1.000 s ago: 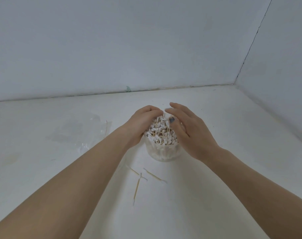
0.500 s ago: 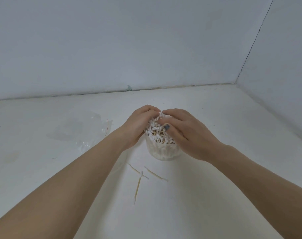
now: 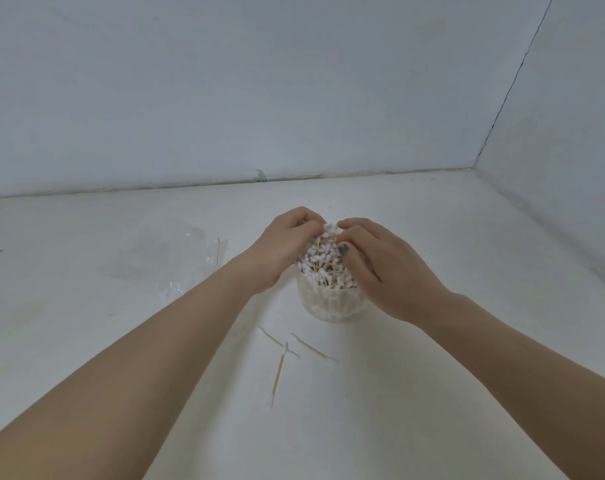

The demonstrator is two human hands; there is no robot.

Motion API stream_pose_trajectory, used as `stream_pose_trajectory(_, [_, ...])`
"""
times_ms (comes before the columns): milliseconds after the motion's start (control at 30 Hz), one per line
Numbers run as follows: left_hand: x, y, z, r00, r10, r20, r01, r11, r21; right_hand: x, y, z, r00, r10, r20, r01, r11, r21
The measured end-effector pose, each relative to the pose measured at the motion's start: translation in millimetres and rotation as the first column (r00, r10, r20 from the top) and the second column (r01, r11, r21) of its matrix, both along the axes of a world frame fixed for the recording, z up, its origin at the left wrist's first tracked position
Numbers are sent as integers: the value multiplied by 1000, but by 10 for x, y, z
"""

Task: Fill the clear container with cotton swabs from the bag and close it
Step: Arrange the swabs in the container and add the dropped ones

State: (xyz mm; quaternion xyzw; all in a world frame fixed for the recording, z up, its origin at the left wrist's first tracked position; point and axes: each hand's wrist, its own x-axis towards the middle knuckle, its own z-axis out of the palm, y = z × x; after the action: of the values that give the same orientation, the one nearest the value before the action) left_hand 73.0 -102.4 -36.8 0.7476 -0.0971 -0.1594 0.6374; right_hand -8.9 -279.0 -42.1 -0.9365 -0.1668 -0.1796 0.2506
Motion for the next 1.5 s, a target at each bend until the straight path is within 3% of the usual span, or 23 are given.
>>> stream_pose_trajectory(233, [-50, 24, -35, 1000, -6, -8, 6, 1000, -16, 12, 39, 15, 1000, 21, -20, -20, 997, 68])
stream_pose_trajectory(467, [-89, 55, -22, 994, -42, 103, 35, 997, 67, 5, 24, -15, 998, 7, 54, -3, 998, -59])
stream_pose_trajectory(600, [-94, 52, 9, 1000, -16, 26, 16, 1000, 9, -15, 14, 16, 998, 57, 9, -56, 993, -99])
stream_pose_trajectory(900, [-115, 18, -5, 1000, -13, 4, 13, 1000, 13, 24, 11, -27, 994, 38, 103, -25, 992, -121])
stream_pose_trajectory(1067, [-137, 32, -30, 998, -15, 57, 11, 998, 68, -3, 48, -14, 989, -75, 124, 62, 992, 108])
stream_pose_trajectory(1267, [-161, 18, 42, 994, -32, 103, 19, 992, 125, 47, -18, -26, 955, -157, 250, 142, 987, 77])
stream_pose_trajectory(1500, [-205, 21, 66, 995, -75, 62, 70, 995, 77, -76, -81, -167, 987, -127, 101, 106, 975, 196])
